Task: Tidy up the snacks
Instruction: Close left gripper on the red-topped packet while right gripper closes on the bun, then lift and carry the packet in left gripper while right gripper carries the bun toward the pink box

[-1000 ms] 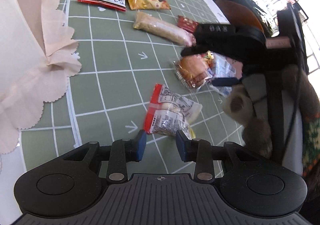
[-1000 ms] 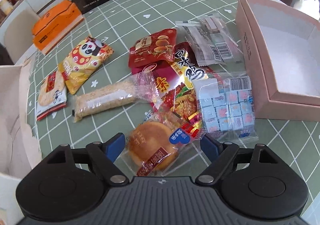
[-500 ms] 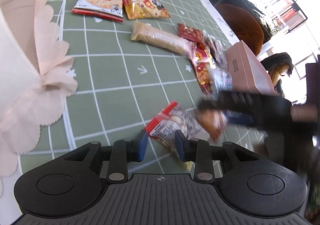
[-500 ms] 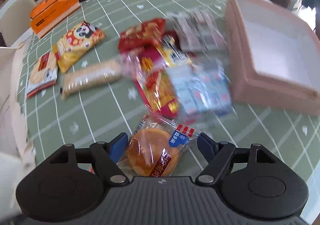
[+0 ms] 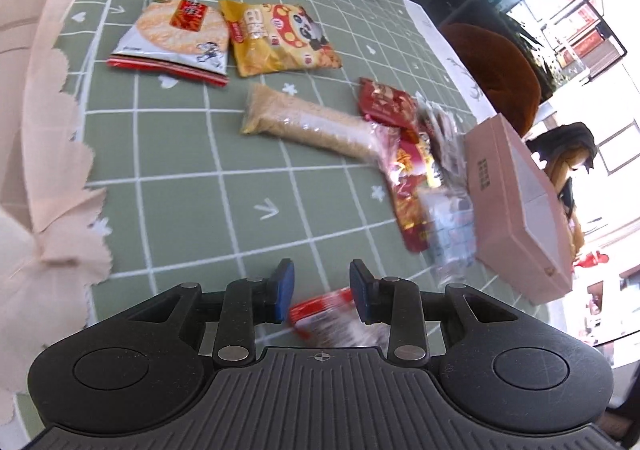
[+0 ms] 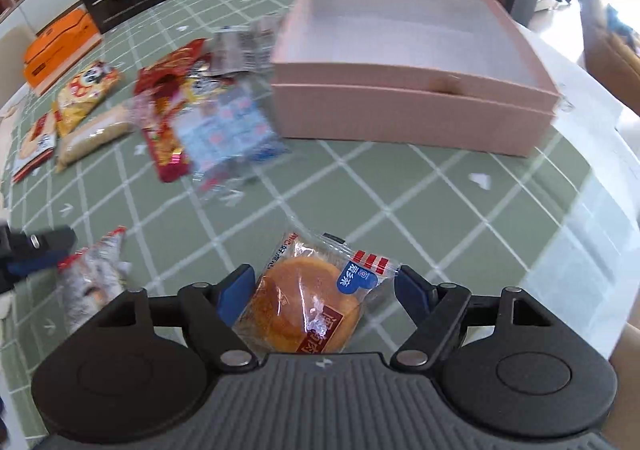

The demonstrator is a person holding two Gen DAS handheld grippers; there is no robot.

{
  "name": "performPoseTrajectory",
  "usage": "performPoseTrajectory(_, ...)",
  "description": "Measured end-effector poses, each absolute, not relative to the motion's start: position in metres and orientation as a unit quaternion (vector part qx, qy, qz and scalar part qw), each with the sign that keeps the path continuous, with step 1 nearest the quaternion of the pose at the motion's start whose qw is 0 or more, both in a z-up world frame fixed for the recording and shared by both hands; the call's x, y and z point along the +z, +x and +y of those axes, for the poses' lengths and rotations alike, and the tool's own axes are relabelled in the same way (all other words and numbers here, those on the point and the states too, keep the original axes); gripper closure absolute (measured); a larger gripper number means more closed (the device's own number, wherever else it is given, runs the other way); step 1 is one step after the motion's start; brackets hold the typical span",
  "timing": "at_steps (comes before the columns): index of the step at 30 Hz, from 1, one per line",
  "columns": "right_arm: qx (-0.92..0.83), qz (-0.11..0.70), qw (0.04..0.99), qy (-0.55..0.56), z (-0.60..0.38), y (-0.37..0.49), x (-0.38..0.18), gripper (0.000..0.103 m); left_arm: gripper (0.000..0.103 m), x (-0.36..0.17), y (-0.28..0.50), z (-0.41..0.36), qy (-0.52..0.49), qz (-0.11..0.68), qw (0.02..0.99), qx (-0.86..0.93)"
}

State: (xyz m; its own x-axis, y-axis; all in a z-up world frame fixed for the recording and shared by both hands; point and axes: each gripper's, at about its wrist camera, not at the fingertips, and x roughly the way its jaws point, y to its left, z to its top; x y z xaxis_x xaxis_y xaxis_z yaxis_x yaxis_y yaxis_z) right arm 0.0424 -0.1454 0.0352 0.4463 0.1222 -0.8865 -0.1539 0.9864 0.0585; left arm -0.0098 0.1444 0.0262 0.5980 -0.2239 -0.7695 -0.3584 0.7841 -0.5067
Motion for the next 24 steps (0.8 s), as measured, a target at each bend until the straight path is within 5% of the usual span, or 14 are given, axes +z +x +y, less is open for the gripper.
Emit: performPoseTrajectory(24, 0.093, 0.469, 0.877, -0.042, -0.171, 0.021, 0.021, 0.004, 0.067, 0.036, 0.015, 0.041, -0.148, 0.497, 0.855, 0.009)
